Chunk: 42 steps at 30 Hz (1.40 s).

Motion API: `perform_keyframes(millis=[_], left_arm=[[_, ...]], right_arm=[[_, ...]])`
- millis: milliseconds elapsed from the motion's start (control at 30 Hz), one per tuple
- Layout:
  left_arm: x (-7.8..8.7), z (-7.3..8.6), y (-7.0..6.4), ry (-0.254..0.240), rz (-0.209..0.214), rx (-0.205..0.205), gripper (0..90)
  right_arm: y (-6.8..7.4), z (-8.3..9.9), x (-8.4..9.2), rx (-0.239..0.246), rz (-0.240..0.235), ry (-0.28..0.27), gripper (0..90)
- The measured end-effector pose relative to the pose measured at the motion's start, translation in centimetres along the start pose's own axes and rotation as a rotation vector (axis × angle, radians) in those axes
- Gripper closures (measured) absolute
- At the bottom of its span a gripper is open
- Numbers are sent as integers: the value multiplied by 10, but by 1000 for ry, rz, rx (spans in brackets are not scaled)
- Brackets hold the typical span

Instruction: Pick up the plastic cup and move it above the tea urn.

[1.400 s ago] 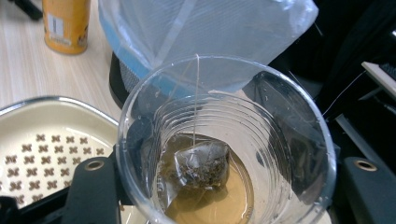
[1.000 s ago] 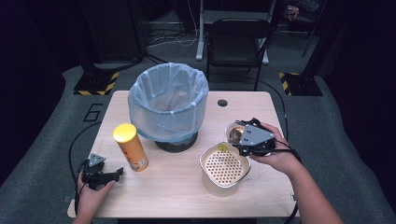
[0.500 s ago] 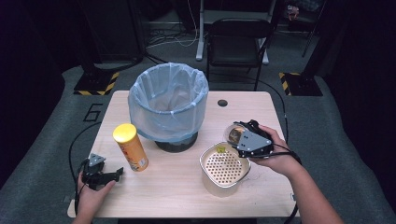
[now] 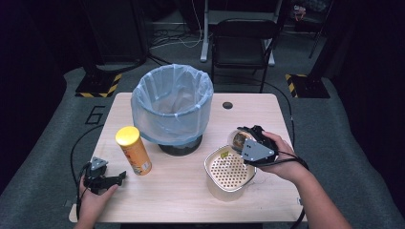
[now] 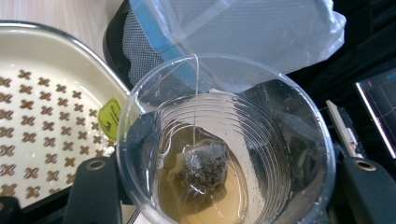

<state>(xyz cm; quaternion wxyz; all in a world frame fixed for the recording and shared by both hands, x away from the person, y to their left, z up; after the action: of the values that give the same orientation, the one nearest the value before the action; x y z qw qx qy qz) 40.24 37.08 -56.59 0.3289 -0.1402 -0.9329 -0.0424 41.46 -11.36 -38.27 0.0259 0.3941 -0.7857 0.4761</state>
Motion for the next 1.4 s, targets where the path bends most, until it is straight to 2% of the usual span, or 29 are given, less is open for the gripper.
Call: perform_keyframes(millis=[133,300,333,500,600,733,833,867,1000,1033,1100,1167,1333,1400], left_arm=[[0,0,0,1,1,1,88],[0,0,0,2,3,2,88],[0,0,0,3,0,-3,87],[0,0,0,0,0,-1,87],[0,0,0,3,0,-2,88],[0,0,0,0,0,-2,87],[0,0,0,6,0,2,87],[0,0,0,0,0,-2,88],[0,0,0,3,3,5,88],[0,0,0,0,0,-2,88],[0,0,0,0,0,-1,88],[0,0,0,0,0,0,88],[0,0,0,0,0,-2,88],[0,0,0,0,3,1,88]], right_arm=[[7,-2,2,46,-3,17,352],[16,-5,5,139,10,47,353],[18,-6,6,170,14,53,353],[24,-7,7,251,36,82,357],[26,-7,5,320,63,112,359],[30,-6,2,457,94,173,359],[34,-8,-1,605,114,224,360],[35,-9,-1,628,124,238,361],[41,-11,-3,807,174,293,364],[42,-12,-5,880,168,293,363],[44,-12,-5,953,167,325,364],[47,-14,-5,1012,187,339,364],[55,-12,-4,1120,248,361,360],[57,-10,-3,1120,215,381,359]])
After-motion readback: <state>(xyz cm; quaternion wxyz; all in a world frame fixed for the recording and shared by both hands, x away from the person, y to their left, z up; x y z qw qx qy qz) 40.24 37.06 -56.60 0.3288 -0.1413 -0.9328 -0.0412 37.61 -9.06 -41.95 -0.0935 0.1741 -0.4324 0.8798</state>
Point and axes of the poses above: each handheld gripper's, and its own axes: x roughly backward along the jaws, z roughly out of its underside, y roughly to its left, the point moved 5 cm from there along -x, roughly forward along the jaws, and after that the axes turned 3 degrees about -y, right-handed, at the moved point
